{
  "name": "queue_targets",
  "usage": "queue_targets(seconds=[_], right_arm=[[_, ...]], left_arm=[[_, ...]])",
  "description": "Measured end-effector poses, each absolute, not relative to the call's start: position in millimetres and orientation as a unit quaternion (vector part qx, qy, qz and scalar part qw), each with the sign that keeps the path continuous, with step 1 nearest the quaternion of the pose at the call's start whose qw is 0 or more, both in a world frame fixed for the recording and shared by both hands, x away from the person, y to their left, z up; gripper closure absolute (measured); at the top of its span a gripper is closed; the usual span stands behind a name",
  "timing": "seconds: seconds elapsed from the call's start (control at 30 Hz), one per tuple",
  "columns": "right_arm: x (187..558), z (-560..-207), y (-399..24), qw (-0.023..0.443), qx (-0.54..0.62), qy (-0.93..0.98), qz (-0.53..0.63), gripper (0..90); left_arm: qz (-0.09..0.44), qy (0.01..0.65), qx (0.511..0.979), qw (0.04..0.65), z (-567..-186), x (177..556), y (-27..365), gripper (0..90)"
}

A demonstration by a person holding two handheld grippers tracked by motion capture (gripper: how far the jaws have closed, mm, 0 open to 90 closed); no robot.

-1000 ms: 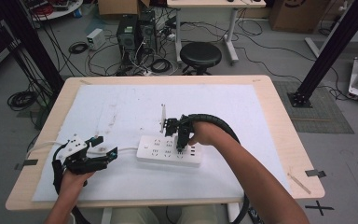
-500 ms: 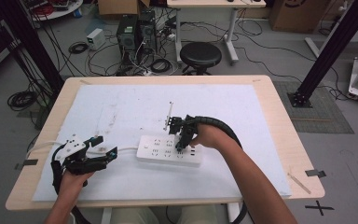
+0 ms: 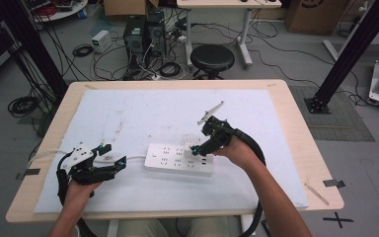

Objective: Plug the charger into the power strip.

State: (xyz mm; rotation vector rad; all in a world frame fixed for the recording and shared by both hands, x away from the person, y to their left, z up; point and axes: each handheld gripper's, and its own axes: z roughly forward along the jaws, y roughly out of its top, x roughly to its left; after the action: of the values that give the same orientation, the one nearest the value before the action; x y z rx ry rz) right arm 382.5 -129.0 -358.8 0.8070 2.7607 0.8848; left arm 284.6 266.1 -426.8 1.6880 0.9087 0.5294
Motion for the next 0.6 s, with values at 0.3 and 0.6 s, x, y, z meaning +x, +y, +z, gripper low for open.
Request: queue_targets(seconds=[0.3, 0.6], right_arm=[[361.3, -363.4, -173.5, 0.099, 0.324, 0.877, 0.341, 21.3], [334.1, -365.5, -212.4, 0.138, 0.361, 0.849, 0.361, 19.9]], left_arm=[[0.224, 0.386, 0.712, 0.542, -425.7, 284.9, 270.2, 21.9], [0.225, 0.386, 0.713, 0.541, -424.6, 284.3, 267.6, 21.9]])
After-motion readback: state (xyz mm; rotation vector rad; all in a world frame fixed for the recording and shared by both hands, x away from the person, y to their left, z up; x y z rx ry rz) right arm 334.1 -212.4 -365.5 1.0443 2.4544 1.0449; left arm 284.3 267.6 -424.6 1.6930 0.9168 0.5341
